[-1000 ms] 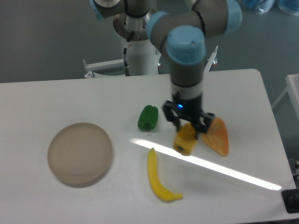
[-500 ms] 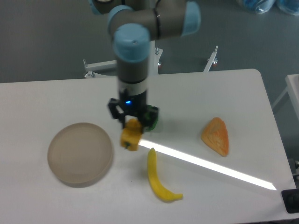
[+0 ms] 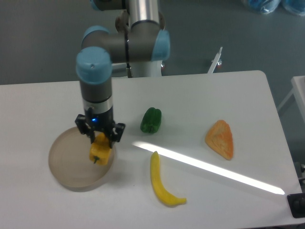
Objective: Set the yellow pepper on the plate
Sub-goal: 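Carry the yellow bell pepper over the beige plate and lower it, then hold the yellow bell pepper on the plate and open the gripper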
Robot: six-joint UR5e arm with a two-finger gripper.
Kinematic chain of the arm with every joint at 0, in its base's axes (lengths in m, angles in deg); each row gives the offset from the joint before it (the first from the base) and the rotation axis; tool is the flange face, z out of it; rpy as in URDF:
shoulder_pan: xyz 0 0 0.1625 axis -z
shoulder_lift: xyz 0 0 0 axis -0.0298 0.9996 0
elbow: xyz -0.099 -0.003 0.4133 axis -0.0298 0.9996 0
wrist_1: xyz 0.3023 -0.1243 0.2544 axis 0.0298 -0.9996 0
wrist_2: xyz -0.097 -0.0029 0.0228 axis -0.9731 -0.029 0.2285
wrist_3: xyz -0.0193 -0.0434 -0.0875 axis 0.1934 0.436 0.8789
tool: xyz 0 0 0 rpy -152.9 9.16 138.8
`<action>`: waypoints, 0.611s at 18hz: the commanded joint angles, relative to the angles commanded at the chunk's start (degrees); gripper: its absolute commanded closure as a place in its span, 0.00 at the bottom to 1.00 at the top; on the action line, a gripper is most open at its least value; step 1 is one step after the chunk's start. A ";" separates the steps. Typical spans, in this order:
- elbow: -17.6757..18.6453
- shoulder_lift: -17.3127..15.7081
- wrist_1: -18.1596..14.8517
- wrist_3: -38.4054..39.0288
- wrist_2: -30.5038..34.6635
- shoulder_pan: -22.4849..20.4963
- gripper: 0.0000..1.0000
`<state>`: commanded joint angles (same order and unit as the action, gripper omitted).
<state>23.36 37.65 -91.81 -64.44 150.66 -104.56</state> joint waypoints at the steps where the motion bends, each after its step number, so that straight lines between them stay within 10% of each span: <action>1: 0.44 0.00 0.18 -2.20 0.00 0.35 0.52; 11: 1.50 2.28 0.10 -3.28 0.26 2.11 0.51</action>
<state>24.86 39.93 -91.71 -67.72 150.92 -102.44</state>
